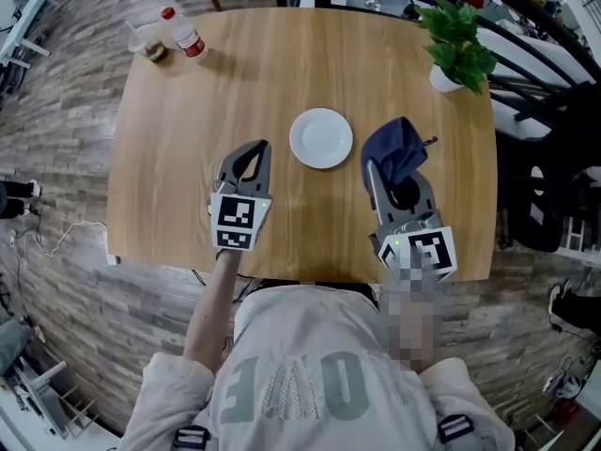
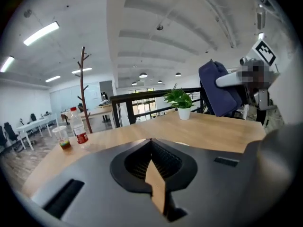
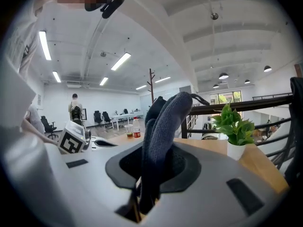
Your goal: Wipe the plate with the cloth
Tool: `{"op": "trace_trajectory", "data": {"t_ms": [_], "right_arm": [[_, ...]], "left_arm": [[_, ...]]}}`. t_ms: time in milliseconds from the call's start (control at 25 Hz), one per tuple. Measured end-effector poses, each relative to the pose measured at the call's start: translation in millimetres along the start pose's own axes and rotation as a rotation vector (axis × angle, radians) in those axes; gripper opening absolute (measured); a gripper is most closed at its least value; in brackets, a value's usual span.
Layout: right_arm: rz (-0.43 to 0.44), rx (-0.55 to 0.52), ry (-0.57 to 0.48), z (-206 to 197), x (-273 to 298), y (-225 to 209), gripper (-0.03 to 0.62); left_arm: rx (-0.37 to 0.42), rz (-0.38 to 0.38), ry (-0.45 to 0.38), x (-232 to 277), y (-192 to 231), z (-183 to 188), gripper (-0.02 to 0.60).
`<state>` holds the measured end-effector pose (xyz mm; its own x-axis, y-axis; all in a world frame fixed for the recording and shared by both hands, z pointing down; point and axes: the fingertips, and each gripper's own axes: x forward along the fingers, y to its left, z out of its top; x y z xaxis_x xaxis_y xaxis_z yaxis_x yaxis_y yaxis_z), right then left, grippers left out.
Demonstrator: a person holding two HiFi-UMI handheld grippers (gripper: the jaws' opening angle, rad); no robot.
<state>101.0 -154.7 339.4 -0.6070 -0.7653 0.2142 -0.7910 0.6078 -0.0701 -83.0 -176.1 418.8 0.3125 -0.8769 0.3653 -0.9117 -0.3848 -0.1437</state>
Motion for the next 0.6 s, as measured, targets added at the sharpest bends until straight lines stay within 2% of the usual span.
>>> {"op": "trace_trajectory", "data": {"t_ms": [120,160,200,240,280,400,600], "right_arm": [[-0.025,-0.090,0.046,-6,19,-4,0.057],[-0.028,-0.122,0.058,-8,26,-4,0.057],[-0.028,-0.157,0.073,-9,34,-4,0.057],[-0.024,-0.201,0.095,-11,42,-3,0.057],[-0.019,-0.259,0.126,-15,51,-2,0.057],[0.009,-0.472,0.261,-39,83,-3,0.057],[0.091,-0.752,0.505,-92,138,-4,0.061]], "left_arm": [[-0.181,-0.054,0.072,23,4,-24,0.000],[-0.258,-0.072,0.094,29,5,-32,0.052],[-0.326,-0.092,0.115,35,5,-39,0.134],[-0.372,-0.110,0.135,39,5,-45,0.161],[-0.391,-0.127,0.153,43,3,-50,0.163],[-0.374,-0.165,0.196,51,-2,-62,0.161],[-0.409,-0.175,0.227,51,1,-78,0.161]]}}
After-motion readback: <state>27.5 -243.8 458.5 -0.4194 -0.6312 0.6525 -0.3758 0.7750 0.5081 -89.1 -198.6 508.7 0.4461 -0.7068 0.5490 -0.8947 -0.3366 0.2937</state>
